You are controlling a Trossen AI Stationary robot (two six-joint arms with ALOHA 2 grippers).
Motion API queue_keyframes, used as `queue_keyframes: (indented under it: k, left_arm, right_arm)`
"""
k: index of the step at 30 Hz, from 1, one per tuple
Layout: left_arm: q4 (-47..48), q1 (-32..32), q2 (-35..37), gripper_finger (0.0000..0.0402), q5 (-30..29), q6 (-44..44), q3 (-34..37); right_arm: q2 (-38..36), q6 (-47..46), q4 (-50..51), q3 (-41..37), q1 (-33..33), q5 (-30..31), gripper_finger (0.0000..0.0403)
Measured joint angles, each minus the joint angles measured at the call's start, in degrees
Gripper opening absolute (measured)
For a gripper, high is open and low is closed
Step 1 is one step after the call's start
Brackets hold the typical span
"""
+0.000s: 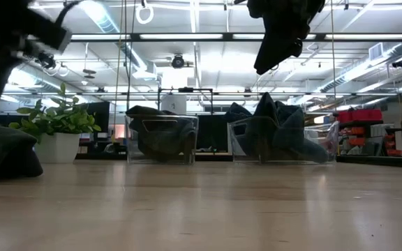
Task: Pick & Place hat
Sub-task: Put the black cap into the left transparent bin
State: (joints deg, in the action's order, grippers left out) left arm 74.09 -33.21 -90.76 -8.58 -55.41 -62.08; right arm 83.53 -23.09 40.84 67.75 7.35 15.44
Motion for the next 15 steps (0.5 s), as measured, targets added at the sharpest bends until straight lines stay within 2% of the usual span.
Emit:
queue_keyframes:
  k: [5,9,15]
  left_arm:
    - [-8.3,0.0,2.7,0.0147,2.9,-0.4,7.1]
    - [-13.7,0.0,4.0,0.0147,3.4,3.1,8.1]
    - [-14.3,1.4,4.1,0.0147,1.7,6.9,8.1]
  right_arm:
    - [0.0,0.0,0.9,0.0,0.0,0.0,0.0123]
    - [0.0,0.0,0.8,0.0,0.0,0.0,0.0123]
    - [0.0,0.0,0.8,0.0,0.0,0.1,0.0123]
